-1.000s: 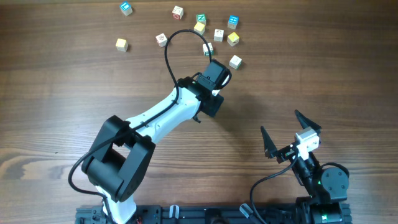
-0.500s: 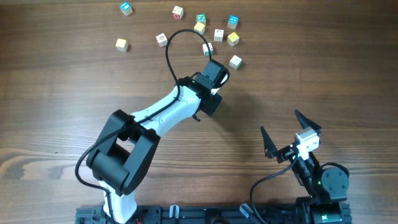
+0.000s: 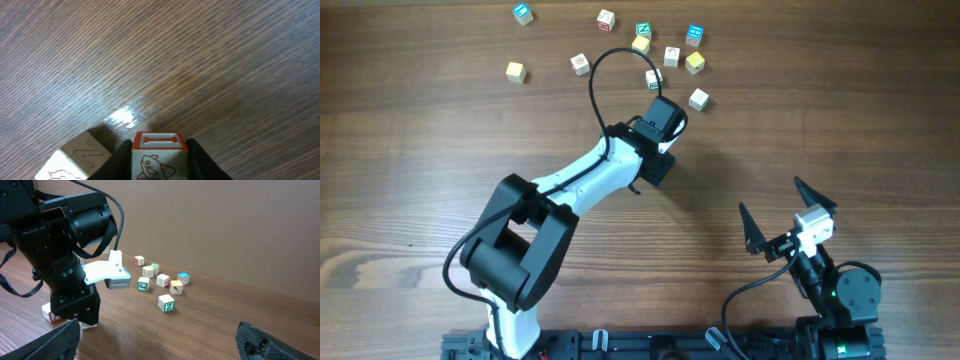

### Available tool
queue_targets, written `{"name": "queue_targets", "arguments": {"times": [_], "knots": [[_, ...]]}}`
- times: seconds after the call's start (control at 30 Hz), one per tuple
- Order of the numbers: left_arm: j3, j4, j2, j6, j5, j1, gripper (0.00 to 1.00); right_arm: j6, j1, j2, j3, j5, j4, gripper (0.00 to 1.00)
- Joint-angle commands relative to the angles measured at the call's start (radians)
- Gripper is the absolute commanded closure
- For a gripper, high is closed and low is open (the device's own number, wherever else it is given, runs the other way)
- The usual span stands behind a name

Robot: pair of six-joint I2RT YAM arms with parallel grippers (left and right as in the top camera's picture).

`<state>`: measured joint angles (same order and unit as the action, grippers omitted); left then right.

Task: Form a circle
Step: 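Carry the held block to the center cluster and set it down, then release the block and retract the left gripper to the left side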

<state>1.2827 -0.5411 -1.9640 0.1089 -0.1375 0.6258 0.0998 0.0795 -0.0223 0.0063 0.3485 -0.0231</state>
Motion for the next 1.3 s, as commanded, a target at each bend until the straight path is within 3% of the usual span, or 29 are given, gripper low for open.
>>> {"name": "queue_targets", "arguments": {"times": [0.0,0.3,0.6,0.93,1.27], "knots": [[-0.008,0.003,-0.013,0.019,-0.013,-0.034,0.73,0.005,0.002,0.005,-0.001,0.009,-0.005,0.00],[-0.008,0.003,-0.013,0.018,0.021,-0.043,0.71,0.005,0.002,0.005,-0.001,0.009,-0.005,0.00],[-0.008,0.003,-0.013,0.019,0.042,-0.043,0.62,0.005,0.002,0.005,-0.001,0.009,-0.005,0.00],[-0.008,0.005,-0.013,0.019,0.043,-0.043,0.62,0.005,0.002,0.005,-0.001,0.009,-0.005,0.00],[-0.007,0.045,-0.013,0.019,0.024,-0.043,0.48,0.005,0.002,0.005,-0.001,0.009,-0.005,0.00]]}}
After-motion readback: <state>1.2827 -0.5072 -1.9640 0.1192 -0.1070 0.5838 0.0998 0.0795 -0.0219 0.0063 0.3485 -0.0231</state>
